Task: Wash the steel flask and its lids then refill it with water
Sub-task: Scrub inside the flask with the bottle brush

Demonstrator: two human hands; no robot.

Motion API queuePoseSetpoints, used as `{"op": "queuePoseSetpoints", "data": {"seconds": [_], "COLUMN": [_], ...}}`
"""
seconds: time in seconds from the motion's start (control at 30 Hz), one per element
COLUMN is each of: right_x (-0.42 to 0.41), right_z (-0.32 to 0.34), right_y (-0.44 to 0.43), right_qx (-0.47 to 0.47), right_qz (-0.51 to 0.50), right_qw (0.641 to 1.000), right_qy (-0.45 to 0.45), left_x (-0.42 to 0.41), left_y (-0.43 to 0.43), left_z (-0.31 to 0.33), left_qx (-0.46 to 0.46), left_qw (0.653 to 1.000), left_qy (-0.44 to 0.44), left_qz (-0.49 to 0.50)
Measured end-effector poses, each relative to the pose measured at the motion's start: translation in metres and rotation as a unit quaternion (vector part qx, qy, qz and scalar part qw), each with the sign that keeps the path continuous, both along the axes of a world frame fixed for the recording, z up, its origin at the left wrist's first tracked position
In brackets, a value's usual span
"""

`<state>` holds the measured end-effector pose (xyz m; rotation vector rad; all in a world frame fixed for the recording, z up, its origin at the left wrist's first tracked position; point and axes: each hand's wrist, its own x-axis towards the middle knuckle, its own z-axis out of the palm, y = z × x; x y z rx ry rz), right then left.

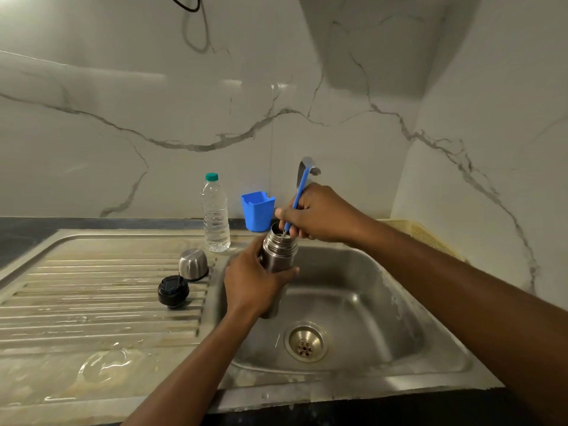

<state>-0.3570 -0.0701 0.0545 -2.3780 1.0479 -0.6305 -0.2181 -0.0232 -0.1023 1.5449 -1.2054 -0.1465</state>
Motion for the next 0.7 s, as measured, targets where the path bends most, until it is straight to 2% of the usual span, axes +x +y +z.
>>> {"op": "queuePoseSetpoints", "data": {"seconds": [0.17, 0.23, 0.37, 0.53, 0.6, 0.7], "right_x": [-0.002, 0.001, 0.004, -0.002, -0.004, -0.006], "right_z": [0.022, 0.016, -0.008, 0.013, 0.012, 0.001], "right_y": [-0.004, 0.0, 0.004, -0.005, -0.005, -0.006], "right_qx": [-0.013, 0.0, 0.026, 0.001, 0.001, -0.007], "right_qz": [-0.044, -0.041, -0.024, -0.043, -0.015, 0.031], "right_qw": [0.992, 0.993, 0.999, 0.988, 0.993, 0.999], "right_qy": [-0.116, -0.113, -0.037, -0.145, -0.114, -0.009], "left_x": [0.004, 0.001, -0.002, 0.001, 0.0, -0.003], "left_y": [0.001, 0.002, 0.002, 0.001, 0.002, 0.003], "left_z": [0.0, 0.001, 0.002, -0.002, -0.002, 0.0], "left_qx": [0.005, 0.0, -0.004, 0.017, 0.012, -0.001], "left_qw": [1.0, 1.0, 1.0, 1.0, 1.0, 1.0], "left_qy": [0.003, -0.009, -0.019, -0.002, 0.002, -0.002], "left_qz": [0.01, 0.016, 0.016, -0.001, 0.0, -0.002]}}
